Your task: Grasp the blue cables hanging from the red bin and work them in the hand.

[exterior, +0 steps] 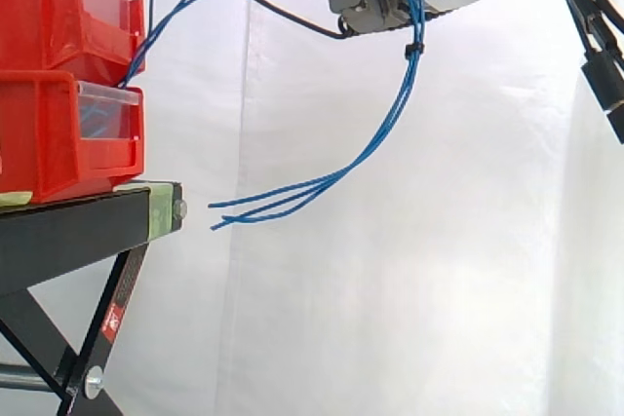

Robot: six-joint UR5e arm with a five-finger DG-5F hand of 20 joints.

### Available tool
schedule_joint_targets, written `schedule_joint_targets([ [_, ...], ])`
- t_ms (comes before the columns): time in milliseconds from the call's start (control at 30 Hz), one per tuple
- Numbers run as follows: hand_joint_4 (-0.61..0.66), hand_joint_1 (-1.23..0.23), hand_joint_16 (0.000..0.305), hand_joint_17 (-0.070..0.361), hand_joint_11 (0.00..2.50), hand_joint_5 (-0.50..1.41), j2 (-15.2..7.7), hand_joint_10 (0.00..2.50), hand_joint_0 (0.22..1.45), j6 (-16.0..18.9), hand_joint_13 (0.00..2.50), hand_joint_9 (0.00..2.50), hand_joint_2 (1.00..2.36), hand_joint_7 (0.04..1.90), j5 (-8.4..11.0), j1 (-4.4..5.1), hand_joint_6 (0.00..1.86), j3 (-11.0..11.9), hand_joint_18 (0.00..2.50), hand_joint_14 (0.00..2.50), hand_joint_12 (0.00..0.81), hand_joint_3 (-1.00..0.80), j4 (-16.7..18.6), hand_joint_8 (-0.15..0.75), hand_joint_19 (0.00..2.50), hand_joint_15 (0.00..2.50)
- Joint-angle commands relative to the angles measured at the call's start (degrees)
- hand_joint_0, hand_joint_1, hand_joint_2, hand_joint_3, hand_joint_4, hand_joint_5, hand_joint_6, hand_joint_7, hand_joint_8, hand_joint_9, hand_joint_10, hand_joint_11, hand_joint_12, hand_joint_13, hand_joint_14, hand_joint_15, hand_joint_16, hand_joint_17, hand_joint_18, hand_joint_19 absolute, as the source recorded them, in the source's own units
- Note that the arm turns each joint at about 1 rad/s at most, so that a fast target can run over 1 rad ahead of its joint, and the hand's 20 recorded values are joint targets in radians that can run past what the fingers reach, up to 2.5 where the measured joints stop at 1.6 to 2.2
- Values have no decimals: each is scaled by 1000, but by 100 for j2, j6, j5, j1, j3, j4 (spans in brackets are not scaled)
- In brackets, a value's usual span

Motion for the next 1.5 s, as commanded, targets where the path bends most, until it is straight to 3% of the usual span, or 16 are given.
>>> schedule_joint_targets([
  [0,213,-671,221,166,2500,314,-1,2500,881,-21,1729,1061,1020,1255,0,3,606,1,2190,2500,718,-461,20,486,561,1878],
  [133,198,-666,221,166,2500,283,-1,2500,879,-100,1729,1061,1023,1259,9,29,709,1,2190,2500,718,-373,-24,486,561,1878],
  [333,196,-663,221,166,2500,255,-1,2500,875,-601,1729,1061,1024,1243,9,55,797,-8,2190,2500,718,-316,-165,486,561,1878],
  [367,196,-662,221,166,2500,251,-1,2500,875,-821,1729,1061,1024,1236,9,73,809,-8,2190,2500,718,-314,-173,486,561,1878],
  [600,179,-660,221,166,2500,213,-1,2500,870,-1067,1729,1061,1025,1213,53,90,931,1,2190,2500,718,-248,-173,486,561,1878],
  [700,182,-653,221,166,2500,204,-1,2500,872,-1120,1729,1061,1026,1204,88,82,965,1,2190,2500,718,-230,-173,486,561,1878],
  [900,195,-647,221,166,2500,195,8,2500,871,-1638,1729,1061,1026,1202,105,82,990,-8,2190,2500,718,-199,-288,486,561,1878],
  [1167,215,-635,221,166,2500,174,-1,2500,871,-1990,1729,1061,1027,1187,70,82,1044,-8,2190,2500,718,-162,-305,486,561,1878],
  [1267,222,-632,221,166,2500,163,-1,2500,873,-2429,1729,1061,1026,1175,88,82,1068,-8,2190,2500,718,-161,-288,486,561,1878],
  [1467,229,-627,221,166,2500,156,8,2500,875,-2825,1729,1061,1026,1165,97,82,1087,1,2190,2500,718,-172,-305,486,561,1878],
])
